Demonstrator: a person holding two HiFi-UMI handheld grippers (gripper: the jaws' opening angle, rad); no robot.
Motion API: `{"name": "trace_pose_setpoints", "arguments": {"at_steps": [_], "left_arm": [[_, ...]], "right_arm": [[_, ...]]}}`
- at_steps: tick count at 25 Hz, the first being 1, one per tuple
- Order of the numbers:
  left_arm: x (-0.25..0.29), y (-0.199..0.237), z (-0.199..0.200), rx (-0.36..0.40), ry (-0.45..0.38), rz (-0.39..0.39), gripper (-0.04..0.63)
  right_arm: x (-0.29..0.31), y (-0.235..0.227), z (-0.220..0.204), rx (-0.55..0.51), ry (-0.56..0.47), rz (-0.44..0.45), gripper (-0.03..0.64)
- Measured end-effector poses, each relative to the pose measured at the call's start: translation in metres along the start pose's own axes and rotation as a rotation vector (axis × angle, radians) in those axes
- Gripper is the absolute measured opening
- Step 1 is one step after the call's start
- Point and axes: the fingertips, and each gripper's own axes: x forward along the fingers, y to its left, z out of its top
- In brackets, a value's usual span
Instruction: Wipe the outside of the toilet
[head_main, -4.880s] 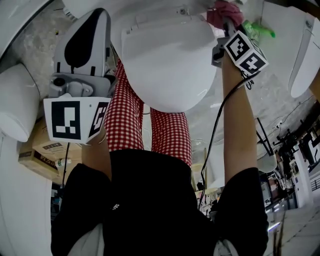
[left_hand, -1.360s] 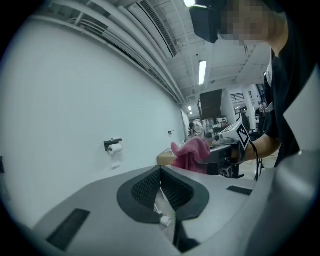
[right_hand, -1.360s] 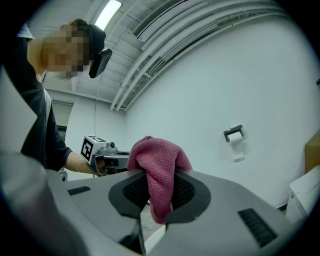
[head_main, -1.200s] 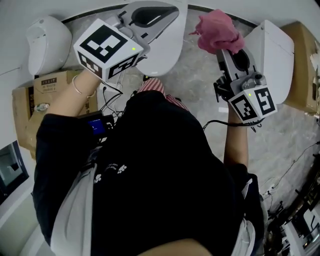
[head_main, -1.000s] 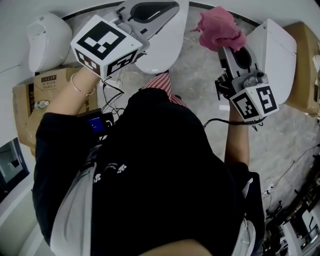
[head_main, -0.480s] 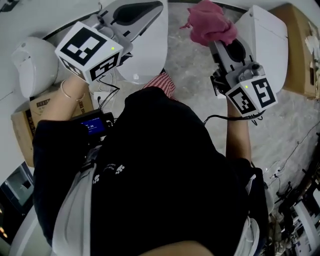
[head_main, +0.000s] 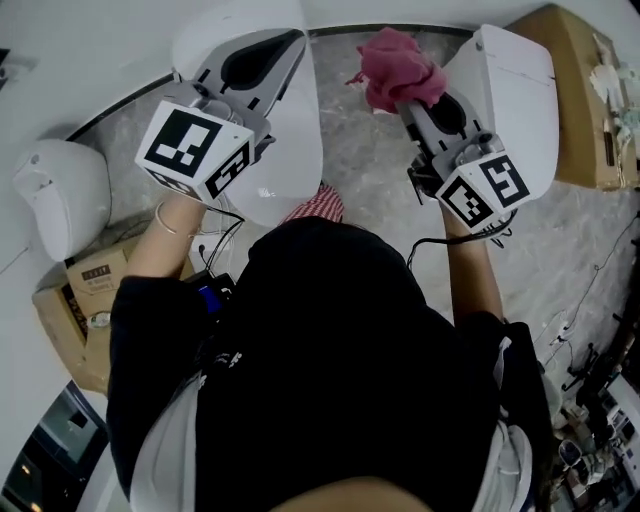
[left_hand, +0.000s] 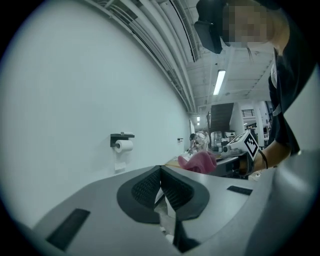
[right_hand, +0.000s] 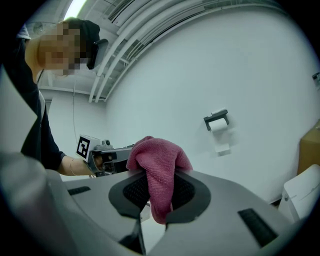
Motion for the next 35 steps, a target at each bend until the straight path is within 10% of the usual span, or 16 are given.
{"name": "trace_pose_setpoints", "arguments": {"at_steps": [11,35], "left_arm": [[0.018,0.01,0.0,0.068,-0.01,0.055,0.006],[0.191,0.15,-0.09,-0.139,0.213,0.287,0.006]], "right_arm": [[0.026,-0.014,0.002,0.023,0.009,0.004,0.074],[0.19,-0.213,-0.073,0.229,0.173,0.22,0.074]]}}
